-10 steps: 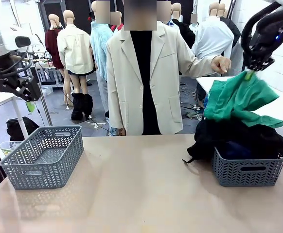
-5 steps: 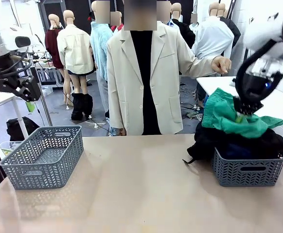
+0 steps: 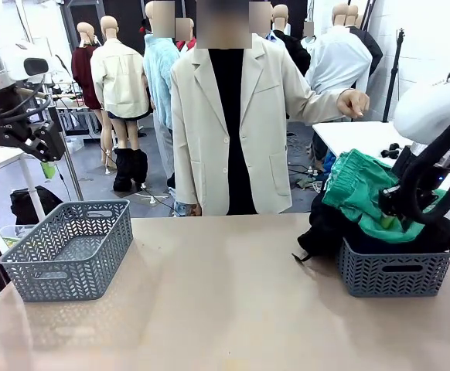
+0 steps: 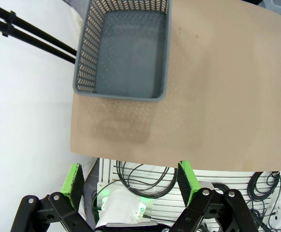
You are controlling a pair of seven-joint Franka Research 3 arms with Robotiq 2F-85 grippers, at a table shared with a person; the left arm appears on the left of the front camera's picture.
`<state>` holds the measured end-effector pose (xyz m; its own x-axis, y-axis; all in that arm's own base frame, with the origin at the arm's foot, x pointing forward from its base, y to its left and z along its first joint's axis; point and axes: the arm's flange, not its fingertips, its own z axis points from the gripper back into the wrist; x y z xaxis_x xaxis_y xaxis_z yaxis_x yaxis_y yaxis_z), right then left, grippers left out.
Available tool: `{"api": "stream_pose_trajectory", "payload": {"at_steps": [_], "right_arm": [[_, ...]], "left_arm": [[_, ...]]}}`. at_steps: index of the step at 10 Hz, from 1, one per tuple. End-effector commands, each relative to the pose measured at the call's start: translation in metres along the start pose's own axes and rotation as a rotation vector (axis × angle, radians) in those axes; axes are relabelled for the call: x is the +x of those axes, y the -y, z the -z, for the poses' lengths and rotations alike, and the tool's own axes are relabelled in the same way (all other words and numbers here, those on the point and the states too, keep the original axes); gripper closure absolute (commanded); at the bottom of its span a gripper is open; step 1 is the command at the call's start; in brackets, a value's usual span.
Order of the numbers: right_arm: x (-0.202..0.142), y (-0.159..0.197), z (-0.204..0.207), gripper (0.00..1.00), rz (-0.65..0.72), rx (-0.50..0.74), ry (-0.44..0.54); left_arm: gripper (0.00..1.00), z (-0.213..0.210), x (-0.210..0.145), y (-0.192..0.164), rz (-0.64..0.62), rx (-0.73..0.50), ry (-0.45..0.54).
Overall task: Sort the tops and bottoms.
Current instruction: Sort the clothes according to human instructions.
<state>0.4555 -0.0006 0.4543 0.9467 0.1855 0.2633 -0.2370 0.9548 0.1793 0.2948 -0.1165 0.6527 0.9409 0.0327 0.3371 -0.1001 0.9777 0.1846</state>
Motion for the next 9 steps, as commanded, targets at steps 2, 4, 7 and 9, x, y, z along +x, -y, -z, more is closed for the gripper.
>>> {"api": "stream_pose_trajectory", "payload": {"at_steps": [2,4,7,9], "right_arm": [[0.016,-0.009,0.001,0.00,0.024,-0.034,0.048],[0.021,-0.012,-0.020,0.00,-0.016,-0.029,-0.040],[0.039,-0.025,-0.101,0.00,-0.102,-0.091,-0.035],[0.065,-0.036,-0.152,0.00,-0.113,-0.108,0.022]], "left_arm": [[0.00,-0.002,0.001,-0.002,-0.001,-0.010,-0.010],[0.00,-0.002,0.001,-0.002,-0.001,-0.010,-0.010],[0.00,-0.002,0.001,-0.002,-0.001,-0.010,-0.010],[0.00,-0.002,0.001,-0.002,-0.001,-0.010,-0.010]]}}
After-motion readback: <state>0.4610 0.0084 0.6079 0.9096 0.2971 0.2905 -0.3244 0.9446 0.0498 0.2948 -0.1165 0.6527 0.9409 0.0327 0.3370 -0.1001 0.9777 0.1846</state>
